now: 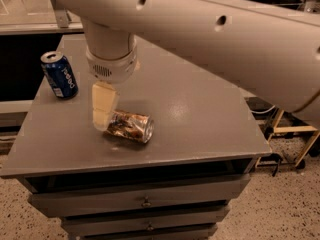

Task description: Place orange can upright

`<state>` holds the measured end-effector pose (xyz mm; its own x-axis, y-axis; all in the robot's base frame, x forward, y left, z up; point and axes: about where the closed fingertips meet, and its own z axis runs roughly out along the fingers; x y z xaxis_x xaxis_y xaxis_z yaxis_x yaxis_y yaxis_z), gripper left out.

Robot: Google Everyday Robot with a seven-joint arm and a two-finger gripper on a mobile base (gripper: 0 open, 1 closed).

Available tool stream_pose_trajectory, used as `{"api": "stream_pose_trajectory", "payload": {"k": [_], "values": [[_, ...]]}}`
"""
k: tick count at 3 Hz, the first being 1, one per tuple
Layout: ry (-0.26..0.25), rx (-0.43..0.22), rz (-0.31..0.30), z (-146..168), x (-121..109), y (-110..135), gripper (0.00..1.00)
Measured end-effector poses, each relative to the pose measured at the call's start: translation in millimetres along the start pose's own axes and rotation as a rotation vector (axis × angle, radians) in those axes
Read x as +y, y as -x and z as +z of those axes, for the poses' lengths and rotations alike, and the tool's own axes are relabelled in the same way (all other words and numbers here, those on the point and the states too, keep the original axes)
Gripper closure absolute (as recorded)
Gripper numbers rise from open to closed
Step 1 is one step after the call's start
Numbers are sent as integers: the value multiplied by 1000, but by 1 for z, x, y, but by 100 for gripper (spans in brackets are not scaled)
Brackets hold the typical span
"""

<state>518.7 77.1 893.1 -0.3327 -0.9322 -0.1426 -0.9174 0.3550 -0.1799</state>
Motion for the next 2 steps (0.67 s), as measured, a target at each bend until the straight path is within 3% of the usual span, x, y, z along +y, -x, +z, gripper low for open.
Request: {"api": "stream_pose_trajectory", "payload": {"k": [2], "values": [[95, -9, -58, 29, 47, 10, 0]]}}
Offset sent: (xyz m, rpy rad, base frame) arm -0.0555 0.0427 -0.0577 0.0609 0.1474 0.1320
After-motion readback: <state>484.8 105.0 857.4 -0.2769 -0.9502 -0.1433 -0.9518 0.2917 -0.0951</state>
